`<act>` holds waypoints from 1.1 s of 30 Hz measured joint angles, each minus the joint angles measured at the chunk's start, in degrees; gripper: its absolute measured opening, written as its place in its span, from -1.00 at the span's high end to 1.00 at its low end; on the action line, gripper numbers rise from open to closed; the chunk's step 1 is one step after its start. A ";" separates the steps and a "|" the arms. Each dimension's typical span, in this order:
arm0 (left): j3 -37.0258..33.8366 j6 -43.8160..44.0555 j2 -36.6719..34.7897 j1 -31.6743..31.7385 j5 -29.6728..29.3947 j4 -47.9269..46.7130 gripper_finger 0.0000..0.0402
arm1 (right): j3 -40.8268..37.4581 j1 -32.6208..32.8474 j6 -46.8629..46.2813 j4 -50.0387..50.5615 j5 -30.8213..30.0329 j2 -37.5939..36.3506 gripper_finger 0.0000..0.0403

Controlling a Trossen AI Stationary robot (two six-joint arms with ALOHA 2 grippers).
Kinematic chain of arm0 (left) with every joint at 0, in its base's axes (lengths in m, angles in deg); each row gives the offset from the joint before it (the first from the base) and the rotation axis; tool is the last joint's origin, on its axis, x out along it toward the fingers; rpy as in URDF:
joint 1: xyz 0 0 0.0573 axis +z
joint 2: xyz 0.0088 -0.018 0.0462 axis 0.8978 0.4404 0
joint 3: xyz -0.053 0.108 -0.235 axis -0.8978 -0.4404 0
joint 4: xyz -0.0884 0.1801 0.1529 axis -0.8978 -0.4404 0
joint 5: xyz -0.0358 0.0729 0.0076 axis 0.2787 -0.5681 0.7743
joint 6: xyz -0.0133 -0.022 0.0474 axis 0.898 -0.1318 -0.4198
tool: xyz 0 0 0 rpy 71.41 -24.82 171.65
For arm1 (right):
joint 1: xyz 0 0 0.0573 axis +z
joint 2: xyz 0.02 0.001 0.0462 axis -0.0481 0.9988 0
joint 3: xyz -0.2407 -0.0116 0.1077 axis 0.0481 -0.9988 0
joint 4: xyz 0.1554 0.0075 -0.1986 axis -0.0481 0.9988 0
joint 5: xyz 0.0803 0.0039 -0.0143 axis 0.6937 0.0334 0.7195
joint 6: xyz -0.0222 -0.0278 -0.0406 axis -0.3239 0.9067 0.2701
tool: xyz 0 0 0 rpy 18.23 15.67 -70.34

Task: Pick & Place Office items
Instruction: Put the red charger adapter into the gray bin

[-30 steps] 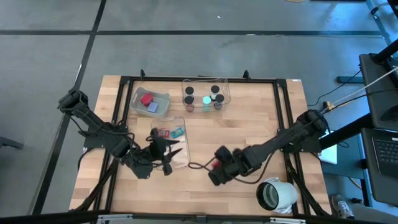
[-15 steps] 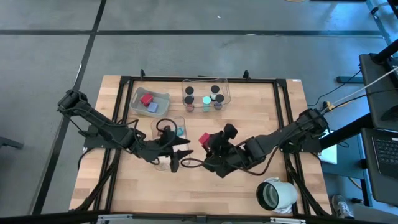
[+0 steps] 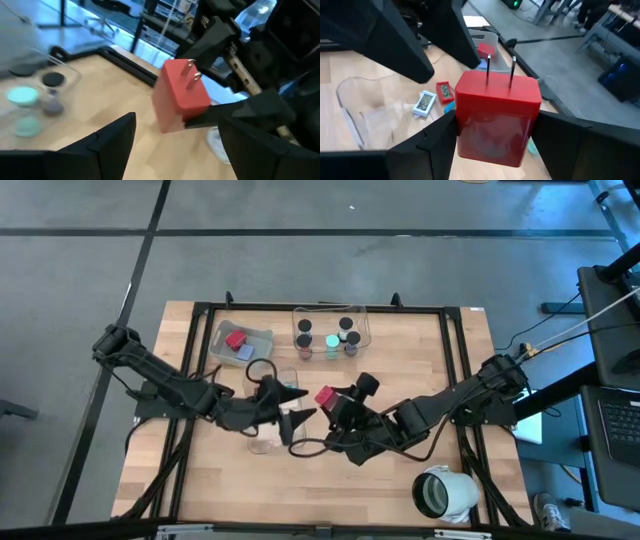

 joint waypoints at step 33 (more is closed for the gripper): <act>0.00 0.82 0.00 7.61 11.72 7.82 0.11 | -0.02 -1.22 10.28 -9.50 -0.98 0.00 -0.12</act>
